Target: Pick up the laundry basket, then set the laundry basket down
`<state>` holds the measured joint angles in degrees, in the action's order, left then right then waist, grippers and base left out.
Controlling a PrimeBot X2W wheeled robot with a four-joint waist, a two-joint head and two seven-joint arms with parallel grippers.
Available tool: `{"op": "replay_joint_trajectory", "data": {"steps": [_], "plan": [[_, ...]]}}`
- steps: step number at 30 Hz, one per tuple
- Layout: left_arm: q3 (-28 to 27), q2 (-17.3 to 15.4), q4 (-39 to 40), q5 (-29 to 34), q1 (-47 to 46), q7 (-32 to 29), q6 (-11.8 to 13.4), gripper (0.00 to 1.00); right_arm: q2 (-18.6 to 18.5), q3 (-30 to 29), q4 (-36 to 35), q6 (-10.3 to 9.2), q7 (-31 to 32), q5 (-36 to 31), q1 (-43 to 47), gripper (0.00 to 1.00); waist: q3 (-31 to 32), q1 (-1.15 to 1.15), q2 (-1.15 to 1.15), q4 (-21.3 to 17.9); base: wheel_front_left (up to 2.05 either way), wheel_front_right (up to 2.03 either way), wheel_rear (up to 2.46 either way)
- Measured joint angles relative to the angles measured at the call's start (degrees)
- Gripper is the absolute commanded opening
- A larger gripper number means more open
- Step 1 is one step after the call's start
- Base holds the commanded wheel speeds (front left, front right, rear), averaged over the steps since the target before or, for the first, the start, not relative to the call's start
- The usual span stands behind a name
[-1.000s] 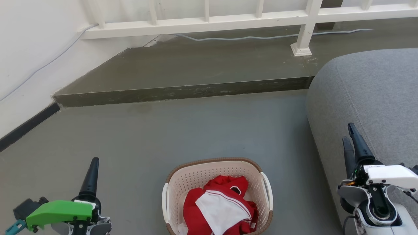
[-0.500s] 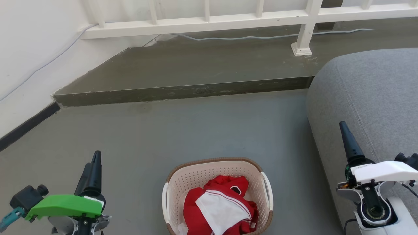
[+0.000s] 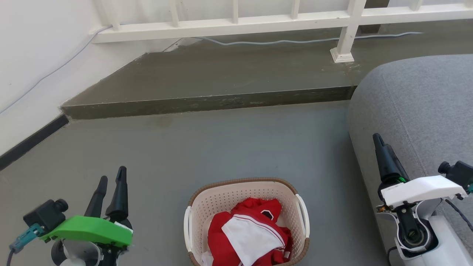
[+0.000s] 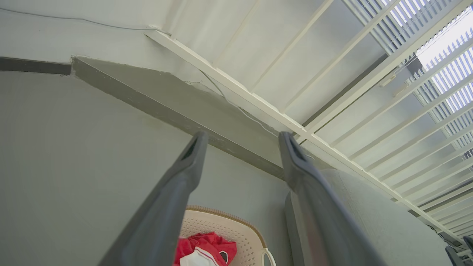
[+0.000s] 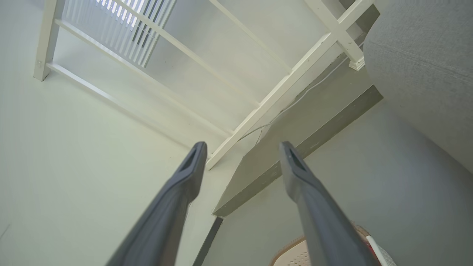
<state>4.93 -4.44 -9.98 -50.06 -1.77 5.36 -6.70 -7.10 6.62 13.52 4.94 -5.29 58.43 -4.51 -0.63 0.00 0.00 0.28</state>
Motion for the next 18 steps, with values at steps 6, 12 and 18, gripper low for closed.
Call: {"op": "replay_joint_trajectory", "data": {"steps": [6, 12, 18], "plan": [[0.71, 0.27, 0.44, 4.99, 0.0, 1.0, 0.23, 1.0, 0.3, 1.24, -0.16, -0.51, -1.3, -4.34, -0.02, 1.0, -0.07, 0.0, 0.0, 0.0, 0.0, 0.0, 0.0], [0.99, 0.58, 1.26, 10.42, 0.0, 2.6, 0.23, 1.0, 0.22, 2.37, -0.38, -1.07, -2.7, -10.87, -0.59, 1.0, -0.13, 0.0, 0.0, 0.02, 0.0, 0.0, 0.0], [0.98, 1.36, 2.36, 15.55, -0.01, 3.85, 0.23, 1.0, 0.23, 3.61, -0.78, -1.46, -3.96, -16.67, -0.98, 1.0, -0.13, 0.0, 0.0, 0.06, 0.0, 0.0, 0.0]]}}
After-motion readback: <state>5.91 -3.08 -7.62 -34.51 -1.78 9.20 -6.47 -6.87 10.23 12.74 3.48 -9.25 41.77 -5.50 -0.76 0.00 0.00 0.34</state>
